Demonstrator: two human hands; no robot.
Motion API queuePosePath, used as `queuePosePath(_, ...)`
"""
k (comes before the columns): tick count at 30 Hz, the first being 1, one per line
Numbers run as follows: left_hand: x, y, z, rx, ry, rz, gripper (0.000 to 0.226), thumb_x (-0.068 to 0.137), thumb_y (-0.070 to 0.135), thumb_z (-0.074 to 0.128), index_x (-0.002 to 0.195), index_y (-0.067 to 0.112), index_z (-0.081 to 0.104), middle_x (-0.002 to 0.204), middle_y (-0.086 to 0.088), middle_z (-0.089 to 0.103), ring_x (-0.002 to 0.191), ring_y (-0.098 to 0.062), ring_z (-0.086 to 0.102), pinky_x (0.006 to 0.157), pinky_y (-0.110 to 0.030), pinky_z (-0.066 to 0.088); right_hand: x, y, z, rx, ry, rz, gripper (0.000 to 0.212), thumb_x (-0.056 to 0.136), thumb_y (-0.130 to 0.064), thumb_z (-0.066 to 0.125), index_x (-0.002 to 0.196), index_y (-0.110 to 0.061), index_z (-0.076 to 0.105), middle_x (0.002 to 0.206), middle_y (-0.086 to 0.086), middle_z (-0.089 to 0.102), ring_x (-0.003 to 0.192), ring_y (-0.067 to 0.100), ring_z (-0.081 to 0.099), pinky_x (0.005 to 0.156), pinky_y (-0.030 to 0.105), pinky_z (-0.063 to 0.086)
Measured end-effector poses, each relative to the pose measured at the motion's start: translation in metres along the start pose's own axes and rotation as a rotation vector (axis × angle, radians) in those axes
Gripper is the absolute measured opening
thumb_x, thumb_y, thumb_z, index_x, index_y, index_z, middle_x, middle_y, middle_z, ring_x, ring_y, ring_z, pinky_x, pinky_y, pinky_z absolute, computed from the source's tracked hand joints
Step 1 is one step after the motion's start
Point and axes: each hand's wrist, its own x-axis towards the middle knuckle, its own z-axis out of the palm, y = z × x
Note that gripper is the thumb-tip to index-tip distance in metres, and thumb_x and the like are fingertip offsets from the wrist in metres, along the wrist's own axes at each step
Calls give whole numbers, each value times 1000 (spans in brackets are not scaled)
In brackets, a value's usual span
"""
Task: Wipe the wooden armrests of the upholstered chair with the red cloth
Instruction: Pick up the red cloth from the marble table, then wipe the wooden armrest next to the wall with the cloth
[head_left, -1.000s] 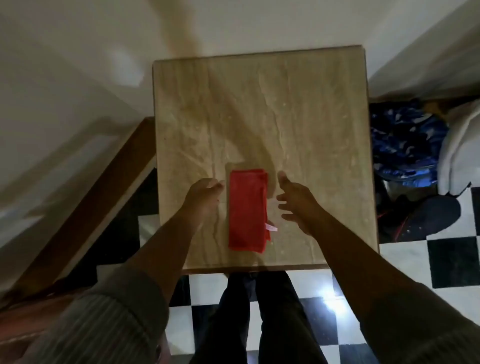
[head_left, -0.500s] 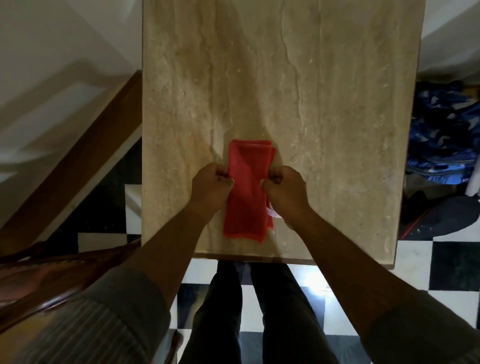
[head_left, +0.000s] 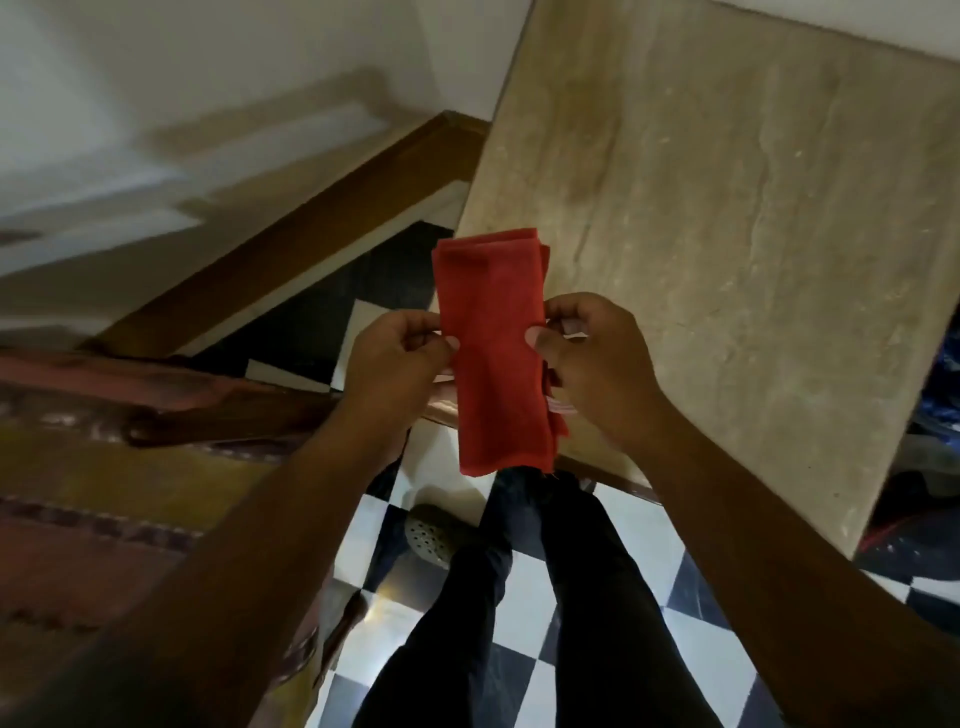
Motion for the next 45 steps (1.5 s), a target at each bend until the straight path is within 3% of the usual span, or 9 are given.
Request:
queuePosePath(7, -58, -22, -113, -296, 184, 17, 14, 95, 5, 61, 107, 11, 63, 100, -10, 74, 85, -21, 75, 65, -27, 59, -48, -60, 96, -144, -193, -143, 18, 92, -21, 68, 110, -20, 68, 106, -3, 67, 100, 19, 67, 91, 49, 57)
queuePosePath(14, -87, -70, -208, -526, 392, 53, 13, 96, 4, 58, 103, 13, 65, 93, -6, 72, 72, -11, 70, 59, -24, 56, -77, -92, 213, -299, -403, -321, 20, 96, -22, 63, 115, -22, 66, 109, -6, 69, 99, 8, 66, 93, 39, 58)
queuePosePath(19, -76, -96, -261, -647, 567, 70, 12, 96, 5, 58, 105, 10, 64, 81, -2, 68, 66, -9, 63, 59, -26, 58, -70, -113, 295, -380, -502, -456, 27, 96, -22, 63, 123, -16, 68, 113, -1, 72, 102, 14, 68, 92, 43, 58)
queuePosePath(24, -39, -118, -300, -771, 675, 31, 14, 95, 6, 58, 88, 18, 63, 67, 4, 68, 57, -6, 62, 51, -22, 55, -47, -120, 364, -472, -450, -599, 28, 96, -20, 64, 123, -14, 67, 101, -11, 60, 94, 3, 57, 73, 6, 40)
queuePosePath(31, 2, -149, -306, -918, 714, -43, 14, 93, 4, 58, 88, 15, 64, 69, 2, 71, 61, -11, 67, 53, -27, 55, -30, -105, 408, -622, -422, -707, 20, 98, -16, 60, 115, -13, 69, 100, -8, 67, 84, -2, 55, 60, 3, 34)
queuePosePath(35, 4, -160, -311, -931, 757, -66, 11, 93, 3, 59, 96, 11, 66, 75, -1, 73, 63, -11, 70, 57, -28, 57, -26, -97, 417, -611, -446, -710, 23, 98, -17, 60, 119, -11, 68, 117, 3, 69, 105, 11, 62, 83, 14, 44)
queuePosePath(40, 4, -162, -313, -922, 743, -85, 10, 95, 4, 59, 97, 10, 67, 82, -3, 73, 65, -9, 70, 56, -24, 56, -20, -86, 418, -665, -449, -731, 24, 99, -21, 59, 121, -15, 65, 118, 2, 63, 109, 13, 60, 86, 18, 47)
queuePosePath(43, 2, -167, -310, -950, 715, -91, 11, 97, 9, 58, 92, 14, 67, 81, -1, 75, 70, -13, 72, 57, -23, 56, -29, -76, 415, -852, -381, -1033, 37, 97, -27, 52, 131, -13, 56, 136, 12, 55, 132, 31, 49, 103, 42, 49)
queuePosePath(45, 1, -173, -310, -995, 692, -105, 13, 99, 16, 56, 95, 12, 68, 87, -6, 76, 74, -18, 73, 59, -25, 56, -39, -65, 415, -993, -501, -1218, 56, 96, -33, 50, 146, -7, 42, 155, 22, 39, 148, 41, 29, 116, 54, 30)
